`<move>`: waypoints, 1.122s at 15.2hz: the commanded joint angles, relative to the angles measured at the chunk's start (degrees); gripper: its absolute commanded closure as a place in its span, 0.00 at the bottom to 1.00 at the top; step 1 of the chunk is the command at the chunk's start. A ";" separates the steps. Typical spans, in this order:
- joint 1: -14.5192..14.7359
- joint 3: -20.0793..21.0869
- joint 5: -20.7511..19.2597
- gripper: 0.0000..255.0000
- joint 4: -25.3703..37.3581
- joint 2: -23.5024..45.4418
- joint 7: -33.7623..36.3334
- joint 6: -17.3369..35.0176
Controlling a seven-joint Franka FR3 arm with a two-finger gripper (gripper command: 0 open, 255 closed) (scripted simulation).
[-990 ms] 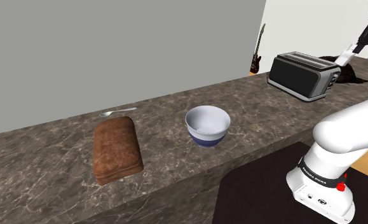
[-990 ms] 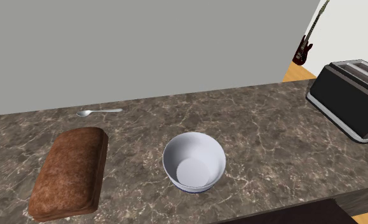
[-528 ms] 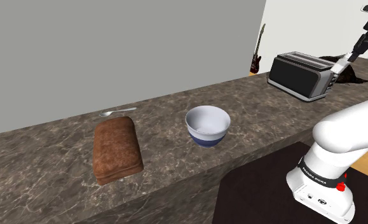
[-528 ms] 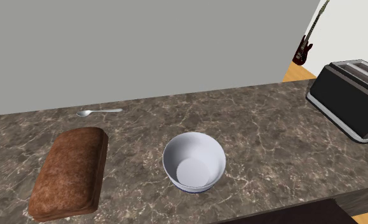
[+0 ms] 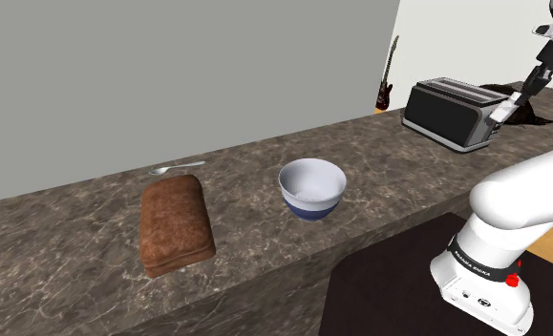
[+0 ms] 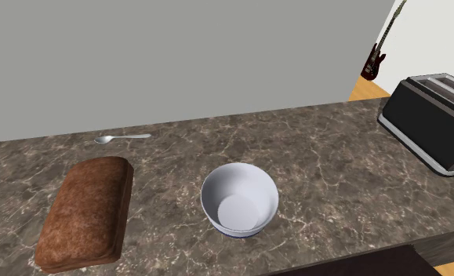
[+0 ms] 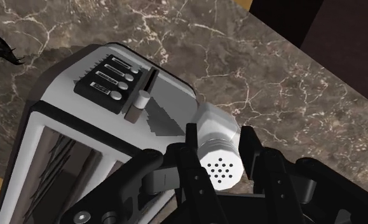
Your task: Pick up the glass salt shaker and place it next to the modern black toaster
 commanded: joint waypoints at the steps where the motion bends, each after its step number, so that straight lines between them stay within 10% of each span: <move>1: -0.10 -0.57 -0.31 1.00 -1.51 0.00 -0.11 1.60; 17: 1.18 -6.66 -1.44 1.00 -10.93 2.91 -1.53 14.22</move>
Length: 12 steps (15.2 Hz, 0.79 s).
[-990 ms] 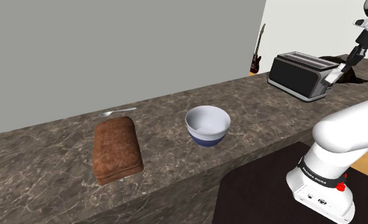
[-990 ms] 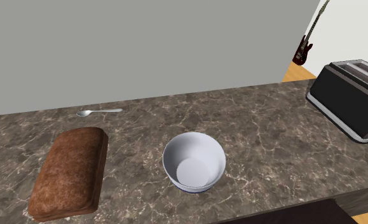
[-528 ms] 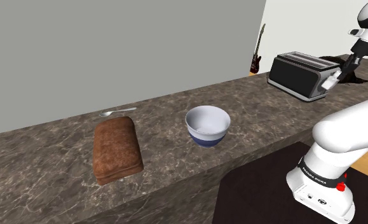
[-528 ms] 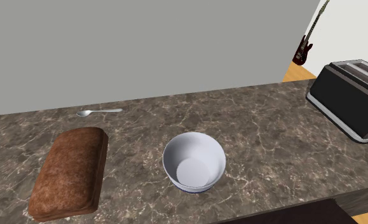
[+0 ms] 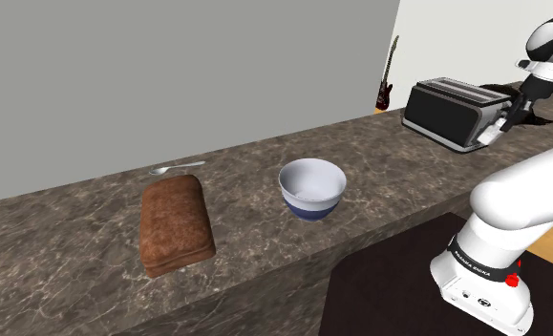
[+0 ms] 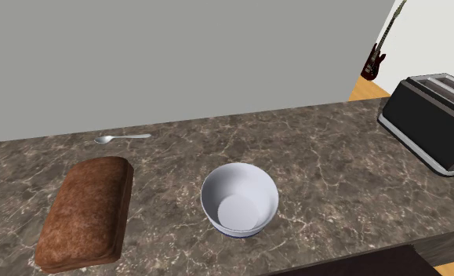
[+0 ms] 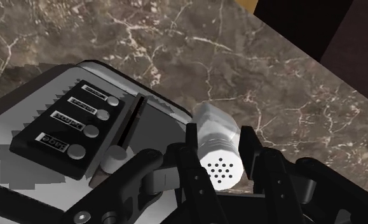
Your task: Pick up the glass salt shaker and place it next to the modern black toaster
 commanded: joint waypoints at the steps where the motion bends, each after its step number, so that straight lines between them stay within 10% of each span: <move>1: 0.41 -0.93 0.01 1.00 -1.11 0.64 -0.19 1.78; 12: 3.75 -7.06 0.98 1.00 -5.46 4.93 -2.35 10.47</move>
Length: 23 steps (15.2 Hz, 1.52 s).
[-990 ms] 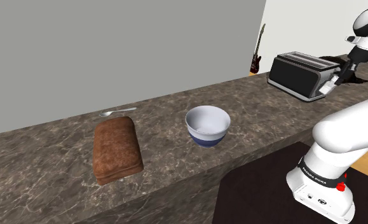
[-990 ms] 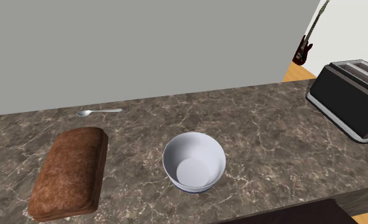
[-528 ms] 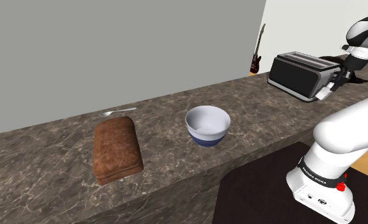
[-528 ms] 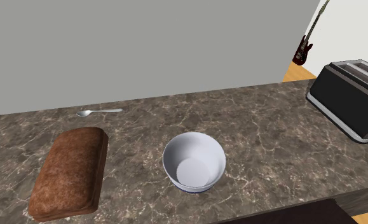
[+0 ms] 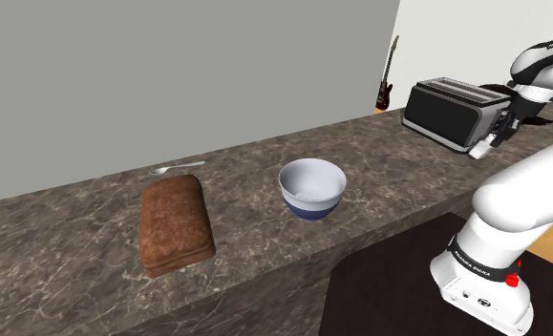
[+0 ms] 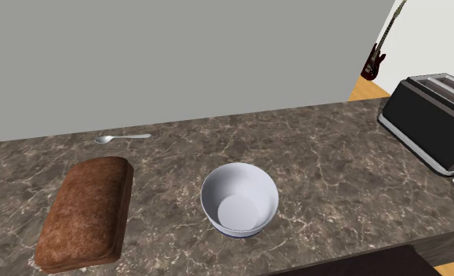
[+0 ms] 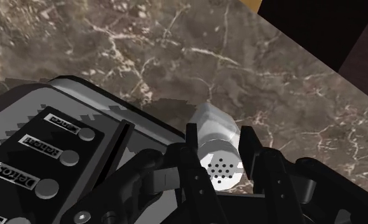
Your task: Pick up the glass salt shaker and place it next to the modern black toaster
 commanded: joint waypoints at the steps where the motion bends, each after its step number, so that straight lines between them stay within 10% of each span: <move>1: 0.33 -0.55 0.14 1.00 -0.18 0.37 -0.26 0.59; 6: 0.34 -0.56 0.14 1.00 -0.18 0.37 -0.26 0.59; 7: 0.34 -0.56 0.14 0.00 -0.17 0.37 -0.26 0.59; 23: -3.43 5.04 -1.16 0.00 3.88 -4.05 1.22 -7.83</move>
